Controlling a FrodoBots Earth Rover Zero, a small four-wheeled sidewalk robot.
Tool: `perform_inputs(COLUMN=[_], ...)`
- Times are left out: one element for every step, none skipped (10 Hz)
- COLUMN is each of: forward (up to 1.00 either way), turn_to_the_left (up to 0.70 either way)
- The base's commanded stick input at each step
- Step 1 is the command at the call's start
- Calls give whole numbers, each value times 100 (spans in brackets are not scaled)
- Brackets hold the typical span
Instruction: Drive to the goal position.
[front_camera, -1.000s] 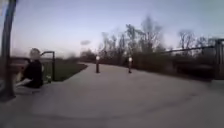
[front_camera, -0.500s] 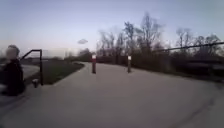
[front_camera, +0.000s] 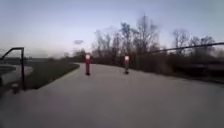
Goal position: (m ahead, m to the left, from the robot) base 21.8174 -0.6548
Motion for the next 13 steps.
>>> perform_inputs(forward=[100,100,100,100,100,100,100,100,100,100,100,100,100], turn_to_the_left=[0,0,0,0,0,0,0,7,11,12,6,0,0])
